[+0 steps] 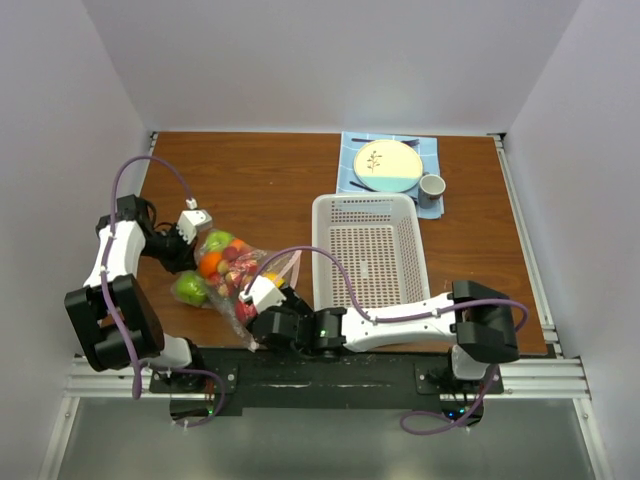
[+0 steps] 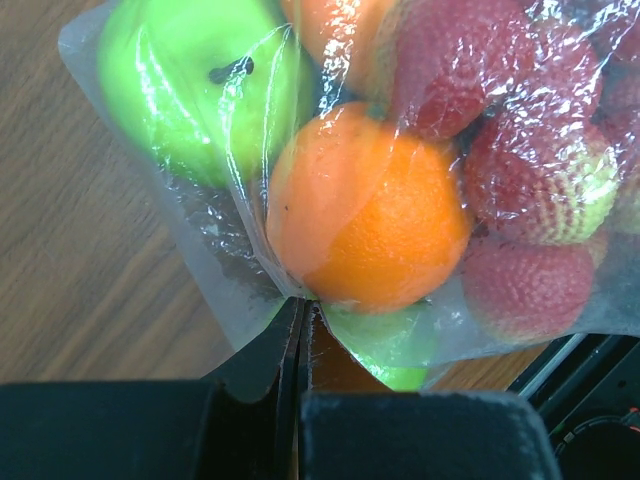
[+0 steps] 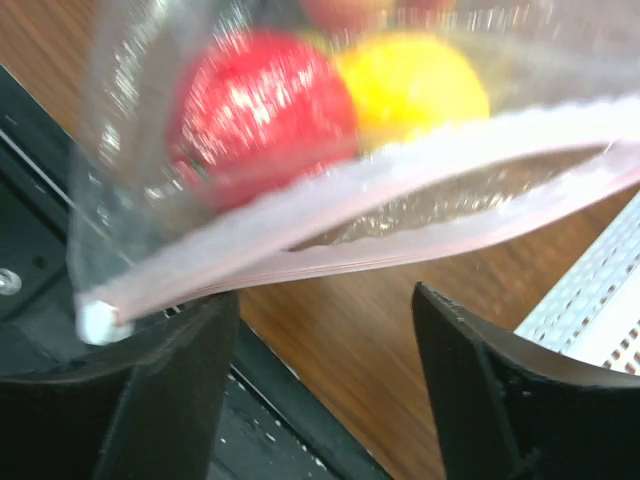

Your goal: Open the zip-top bag and remove the fake food

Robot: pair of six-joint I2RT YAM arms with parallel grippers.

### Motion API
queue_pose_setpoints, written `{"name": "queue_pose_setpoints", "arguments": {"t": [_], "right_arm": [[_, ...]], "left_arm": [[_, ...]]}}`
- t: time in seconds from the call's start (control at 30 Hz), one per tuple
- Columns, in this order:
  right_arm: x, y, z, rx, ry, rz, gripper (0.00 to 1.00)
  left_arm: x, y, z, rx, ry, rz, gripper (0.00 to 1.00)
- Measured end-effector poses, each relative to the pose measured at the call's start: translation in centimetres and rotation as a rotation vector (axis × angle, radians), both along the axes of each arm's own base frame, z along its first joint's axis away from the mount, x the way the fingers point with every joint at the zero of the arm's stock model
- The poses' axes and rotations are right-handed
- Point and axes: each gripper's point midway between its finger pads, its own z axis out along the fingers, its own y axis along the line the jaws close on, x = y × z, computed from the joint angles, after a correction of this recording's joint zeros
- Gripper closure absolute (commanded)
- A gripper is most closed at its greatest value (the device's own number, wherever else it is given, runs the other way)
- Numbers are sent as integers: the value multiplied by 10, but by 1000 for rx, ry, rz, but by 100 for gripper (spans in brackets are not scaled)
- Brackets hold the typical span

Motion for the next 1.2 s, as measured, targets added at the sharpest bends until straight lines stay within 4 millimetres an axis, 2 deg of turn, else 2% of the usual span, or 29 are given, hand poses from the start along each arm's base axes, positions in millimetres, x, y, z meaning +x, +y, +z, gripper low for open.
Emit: {"name": "queue_pose_setpoints", "arguments": {"t": [0.07, 0.1, 0.17, 0.27, 0.37, 0.47, 0.67, 0.73, 0.83, 0.87, 0.9, 1.07, 1.2], "right_arm": [[2, 4, 11, 16, -19, 16, 59], [2, 4, 18, 28, -27, 23, 72], [4, 2, 36, 61, -44, 34, 83], [10, -4, 66, 143, -64, 29, 94], [20, -8, 80, 183, -77, 10, 99], [28, -8, 73, 171, -78, -4, 100], [35, -9, 32, 78, -53, 0, 100], [37, -10, 24, 63, -43, 4, 98], [41, -9, 20, 65, -35, 9, 75], [42, -6, 20, 74, -32, 14, 58], [43, -4, 20, 83, -32, 17, 51], [39, 14, 12, 111, -6, 76, 38], [31, 29, -6, 105, 36, 126, 32]], "left_arm": [[-1, 0, 0, 4, 0, -6, 100], [-1, 1, -1, 9, 0, -8, 100], [-1, 2, -1, 16, -1, -11, 100], [0, 3, -1, 20, -3, -12, 100], [1, 4, -1, 25, -5, -11, 100], [1, 5, -2, 31, -6, -10, 100], [1, 6, -2, 40, -6, -9, 100], [1, 7, -2, 43, -6, -8, 100], [2, 7, -2, 44, -6, -7, 100], [2, 7, -3, 44, -6, -6, 100], [2, 7, -3, 44, -6, -6, 100], [2, 7, -4, 41, -3, 11, 100], [3, 8, -9, 42, 4, 44, 100]]}}
